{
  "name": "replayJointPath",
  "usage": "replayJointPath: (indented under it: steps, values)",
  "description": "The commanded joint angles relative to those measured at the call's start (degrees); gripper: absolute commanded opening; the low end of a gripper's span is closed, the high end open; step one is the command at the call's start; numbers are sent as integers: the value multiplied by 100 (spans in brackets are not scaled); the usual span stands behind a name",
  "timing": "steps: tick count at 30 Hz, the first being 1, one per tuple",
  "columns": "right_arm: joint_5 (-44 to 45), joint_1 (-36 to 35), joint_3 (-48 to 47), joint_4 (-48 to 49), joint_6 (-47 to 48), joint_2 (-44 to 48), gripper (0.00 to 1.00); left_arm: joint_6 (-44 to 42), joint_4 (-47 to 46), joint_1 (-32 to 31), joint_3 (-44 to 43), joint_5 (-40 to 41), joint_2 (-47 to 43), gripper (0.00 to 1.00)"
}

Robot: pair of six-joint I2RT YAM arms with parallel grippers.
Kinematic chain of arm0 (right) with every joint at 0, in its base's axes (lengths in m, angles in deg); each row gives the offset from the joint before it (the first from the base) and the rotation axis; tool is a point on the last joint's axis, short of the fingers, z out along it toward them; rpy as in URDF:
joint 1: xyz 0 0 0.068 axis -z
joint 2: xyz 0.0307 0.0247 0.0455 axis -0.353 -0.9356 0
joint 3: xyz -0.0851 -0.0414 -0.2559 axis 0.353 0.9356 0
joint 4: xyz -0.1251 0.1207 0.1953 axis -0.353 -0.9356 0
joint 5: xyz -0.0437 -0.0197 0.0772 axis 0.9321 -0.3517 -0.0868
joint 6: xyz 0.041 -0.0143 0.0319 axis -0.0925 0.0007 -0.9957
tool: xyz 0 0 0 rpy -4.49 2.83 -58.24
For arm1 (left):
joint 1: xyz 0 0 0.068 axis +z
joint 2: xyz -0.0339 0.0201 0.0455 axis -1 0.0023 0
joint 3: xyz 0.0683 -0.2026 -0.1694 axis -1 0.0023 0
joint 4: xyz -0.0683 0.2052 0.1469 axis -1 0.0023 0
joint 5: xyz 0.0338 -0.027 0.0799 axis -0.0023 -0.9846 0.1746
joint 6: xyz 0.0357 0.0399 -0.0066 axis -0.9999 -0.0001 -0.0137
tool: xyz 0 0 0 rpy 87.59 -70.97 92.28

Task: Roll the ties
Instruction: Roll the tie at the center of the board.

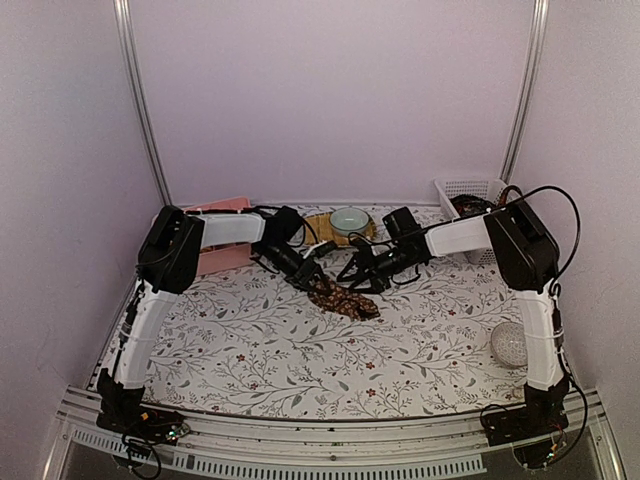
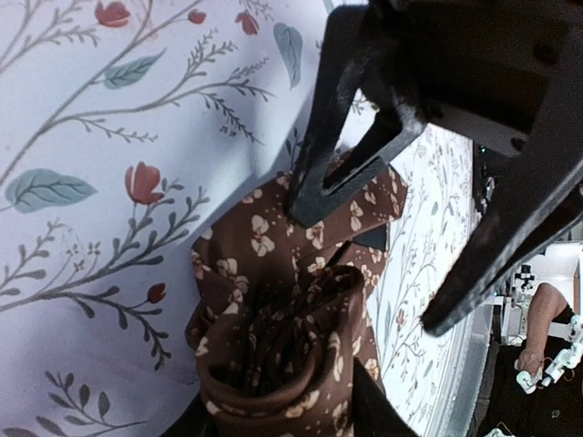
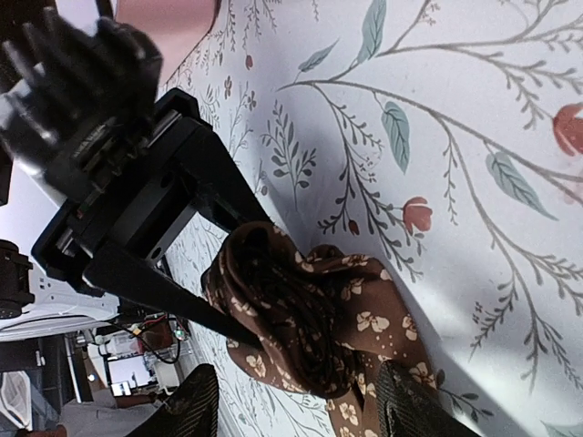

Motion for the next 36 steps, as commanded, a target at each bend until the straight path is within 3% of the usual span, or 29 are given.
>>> replayJointPath:
  steps: [1,10,14,22,26,31,36]
  values:
    - [415,54,-132,-783,1463,1461,59,165,73,-52,2,1330,21,35]
    - [1723,-229,674,-1088,3927,1913,57,366,68,-83,-128,1726,-140,36]
    - [2085,-422,893,-973,4311,1743,51,299,321,-131,-431,2044,-84,37]
    - [2443,-555,1177,-500,4625,1827,50,131,1076,-377,-1264,3752,70,37]
    - [2679,-561,1437,53,4771,1909,56,-5,1033,-372,-1310,3486,71,38]
    - [3068,-582,1562,610,5633,1896,67,-172,868,-251,-1228,2749,92,39]
    - [3118,-607,1094,495,6092,1515,68,-344,938,-81,-1324,2298,203,39]
